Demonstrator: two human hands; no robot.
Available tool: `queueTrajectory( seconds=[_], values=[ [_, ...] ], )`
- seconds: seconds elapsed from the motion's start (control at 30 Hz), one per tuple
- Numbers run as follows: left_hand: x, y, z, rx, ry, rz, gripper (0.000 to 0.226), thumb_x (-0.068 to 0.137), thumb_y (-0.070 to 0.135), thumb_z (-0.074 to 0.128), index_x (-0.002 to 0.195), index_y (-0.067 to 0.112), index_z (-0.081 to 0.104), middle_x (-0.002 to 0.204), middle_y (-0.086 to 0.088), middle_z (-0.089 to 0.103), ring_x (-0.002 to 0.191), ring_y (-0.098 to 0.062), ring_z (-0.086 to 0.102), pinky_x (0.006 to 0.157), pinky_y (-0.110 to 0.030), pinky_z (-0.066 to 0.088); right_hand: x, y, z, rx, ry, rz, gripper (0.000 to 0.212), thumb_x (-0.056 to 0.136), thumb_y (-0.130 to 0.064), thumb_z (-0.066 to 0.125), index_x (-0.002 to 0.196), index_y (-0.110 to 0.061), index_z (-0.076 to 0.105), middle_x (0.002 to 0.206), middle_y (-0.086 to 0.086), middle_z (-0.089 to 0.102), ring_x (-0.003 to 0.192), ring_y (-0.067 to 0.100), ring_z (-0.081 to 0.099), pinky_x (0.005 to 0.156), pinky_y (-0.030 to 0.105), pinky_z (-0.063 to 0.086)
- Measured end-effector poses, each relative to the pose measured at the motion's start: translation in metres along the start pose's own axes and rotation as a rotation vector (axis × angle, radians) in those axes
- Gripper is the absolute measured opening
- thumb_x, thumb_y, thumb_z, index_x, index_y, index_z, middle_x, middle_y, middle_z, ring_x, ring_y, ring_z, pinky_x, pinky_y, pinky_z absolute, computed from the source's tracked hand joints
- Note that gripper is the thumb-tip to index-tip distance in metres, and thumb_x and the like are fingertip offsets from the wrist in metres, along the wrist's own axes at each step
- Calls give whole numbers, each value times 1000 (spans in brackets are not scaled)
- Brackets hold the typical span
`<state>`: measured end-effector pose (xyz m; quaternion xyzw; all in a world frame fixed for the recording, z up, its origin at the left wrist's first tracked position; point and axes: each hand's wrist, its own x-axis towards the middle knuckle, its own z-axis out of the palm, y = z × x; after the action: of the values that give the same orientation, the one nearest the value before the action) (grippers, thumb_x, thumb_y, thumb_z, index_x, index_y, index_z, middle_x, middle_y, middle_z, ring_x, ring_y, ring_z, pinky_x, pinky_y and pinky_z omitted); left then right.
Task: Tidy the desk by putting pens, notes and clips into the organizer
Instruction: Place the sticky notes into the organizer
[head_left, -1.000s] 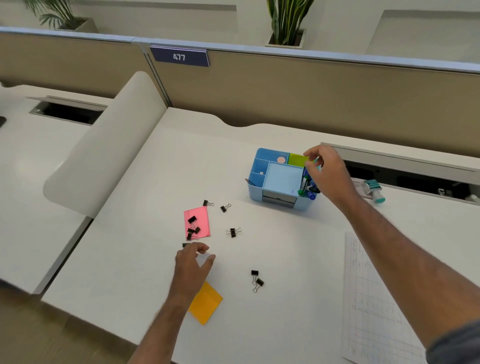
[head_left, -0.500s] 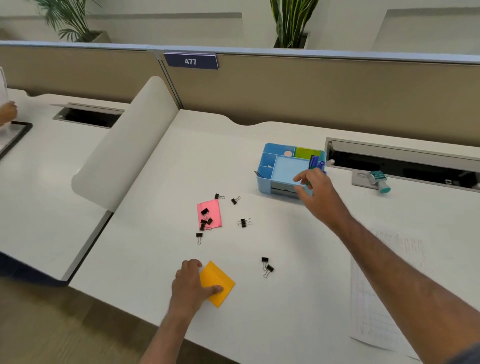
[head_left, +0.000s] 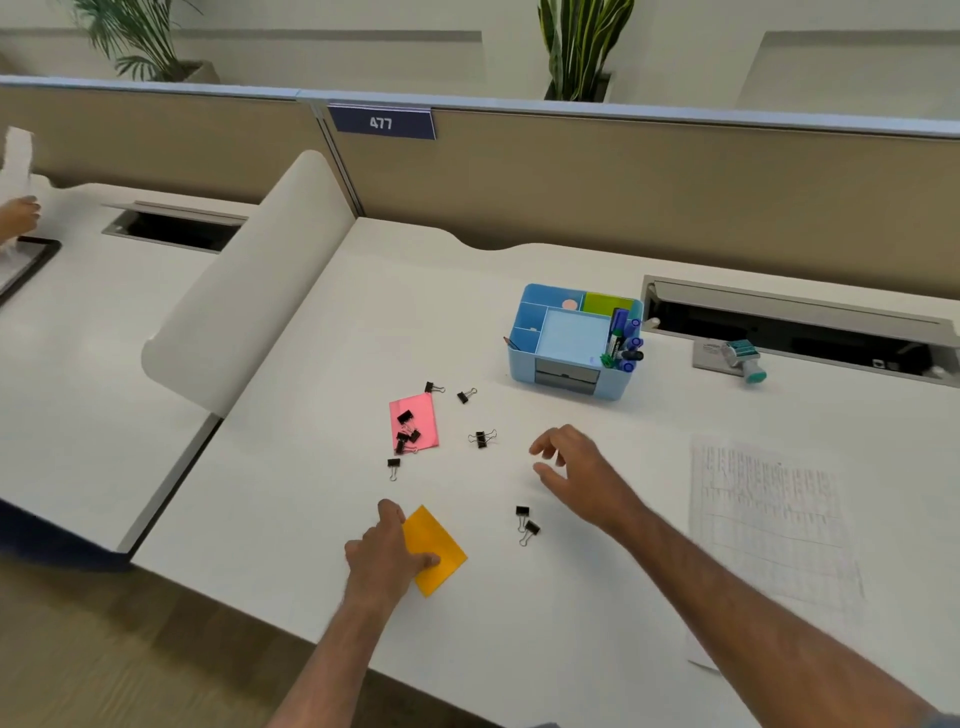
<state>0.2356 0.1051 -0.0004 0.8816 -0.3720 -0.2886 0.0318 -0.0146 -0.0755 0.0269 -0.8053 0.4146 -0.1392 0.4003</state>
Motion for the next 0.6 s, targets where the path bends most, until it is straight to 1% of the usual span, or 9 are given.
queueTrajectory(
  seconds=[0.07, 0.13, 0.2, 0.27, 0.33, 0.37, 0.43, 0.53, 0.6],
  values=[
    [-1, 6, -3, -82, 3, 30, 49, 87, 39, 76, 108, 27, 34, 96, 4, 63, 91, -25, 62, 85, -34, 31, -5, 0, 8, 39, -85, 34, 14, 99, -21, 67, 110, -29, 62, 102, -11, 56, 94, 10, 54, 84, 24, 46],
    [-2, 16, -10, -163, -2, 93, 30, 99, 34, 63, 117, 33, 40, 110, 5, 63, 101, -27, 59, 91, -35, 30, -7, -2, 13, 106, -154, 80, 13, 99, -22, 66, 111, -27, 62, 104, -7, 59, 96, 13, 58, 84, 25, 48],
    [-3, 30, -18, -233, -8, 174, 18, 103, 35, 56, 119, 38, 48, 117, 8, 64, 103, -21, 58, 96, -36, 31, -8, -4, 15, 187, -177, 147, 15, 100, -28, 67, 114, -25, 63, 106, -6, 63, 99, 14, 60, 85, 27, 50],
    [-3, 46, -28, -322, -12, 232, 11, 103, 36, 57, 113, 37, 54, 114, 13, 66, 104, -14, 59, 100, -40, 39, -6, -9, 15, 284, -161, 218, 24, 99, -38, 68, 119, -25, 64, 111, -6, 64, 103, 14, 61, 84, 28, 53],
    [-3, 64, -35, -482, -20, 268, 9, 101, 35, 60, 110, 36, 56, 112, 14, 67, 108, -11, 62, 94, -39, 49, -3, -15, 11, 390, -137, 273, 32, 98, -46, 68, 122, -26, 64, 115, -6, 66, 106, 13, 63, 77, 24, 53],
    [-3, 74, -39, -570, -19, 278, 9, 101, 34, 61, 109, 36, 57, 110, 15, 67, 107, -8, 63, 88, -33, 52, -1, -18, 8, 438, -127, 295, 34, 97, -48, 68, 122, -26, 64, 116, -6, 67, 107, 13, 64, 75, 23, 54],
    [-3, 93, -44, -728, -9, 268, 11, 100, 32, 64, 107, 37, 57, 106, 18, 70, 100, -1, 66, 77, -19, 50, 3, -23, 1, 531, -103, 331, 35, 96, -49, 69, 121, -25, 63, 116, -4, 71, 106, 13, 67, 73, 23, 55],
    [2, 119, -45, -863, 0, 215, 16, 99, 33, 66, 111, 33, 56, 110, 17, 70, 99, 0, 67, 74, -17, 48, 7, -25, -11, 629, -67, 350, 32, 97, -45, 70, 118, -23, 63, 105, -6, 79, 99, 10, 73, 74, 26, 60],
    [5, 132, -44, -900, 2, 193, 17, 98, 35, 67, 110, 33, 55, 109, 18, 69, 97, 2, 66, 71, -15, 47, 11, -26, -20, 666, -39, 318, 27, 99, -36, 70, 118, -18, 64, 102, -5, 80, 93, 14, 76, 71, 26, 61]
  ],
)
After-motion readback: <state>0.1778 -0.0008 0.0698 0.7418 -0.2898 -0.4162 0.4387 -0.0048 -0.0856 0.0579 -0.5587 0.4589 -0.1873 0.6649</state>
